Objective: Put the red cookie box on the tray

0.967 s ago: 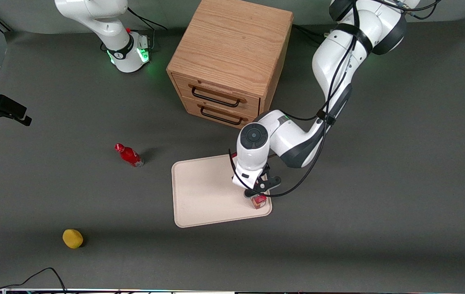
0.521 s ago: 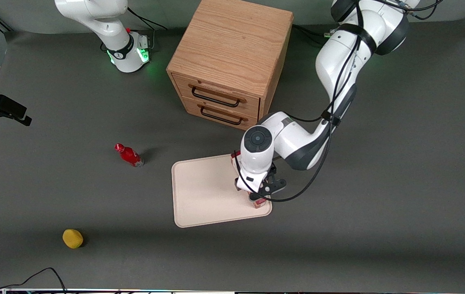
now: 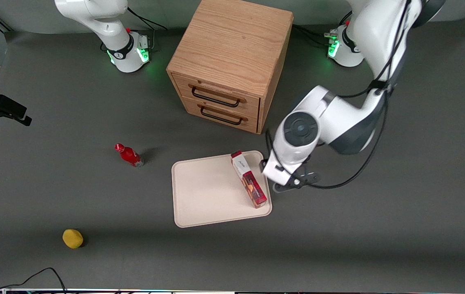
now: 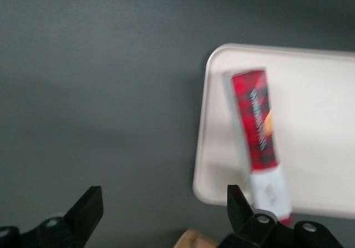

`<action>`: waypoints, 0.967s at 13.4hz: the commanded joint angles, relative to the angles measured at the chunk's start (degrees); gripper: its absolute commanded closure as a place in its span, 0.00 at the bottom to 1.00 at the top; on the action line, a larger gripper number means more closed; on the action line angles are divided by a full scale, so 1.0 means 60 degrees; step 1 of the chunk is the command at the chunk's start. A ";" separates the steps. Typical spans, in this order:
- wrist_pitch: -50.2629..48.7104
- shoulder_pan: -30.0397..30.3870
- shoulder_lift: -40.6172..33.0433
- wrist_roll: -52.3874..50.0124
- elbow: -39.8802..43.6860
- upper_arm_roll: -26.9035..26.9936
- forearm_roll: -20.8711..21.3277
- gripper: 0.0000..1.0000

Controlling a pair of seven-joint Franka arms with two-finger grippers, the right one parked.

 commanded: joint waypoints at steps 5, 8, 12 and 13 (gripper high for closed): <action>-0.0547 0.1207 -0.4907 0.6380 -0.4669 0.2604 -0.1650 0.00; -0.0795 0.1193 -0.5803 0.7684 -0.5214 0.4055 -0.1637 0.00; -0.1264 0.1193 -0.6523 0.8656 -0.4879 0.4980 -0.1520 0.00; -0.1483 0.1207 -0.6451 0.9049 -0.4573 0.5027 -0.1490 0.00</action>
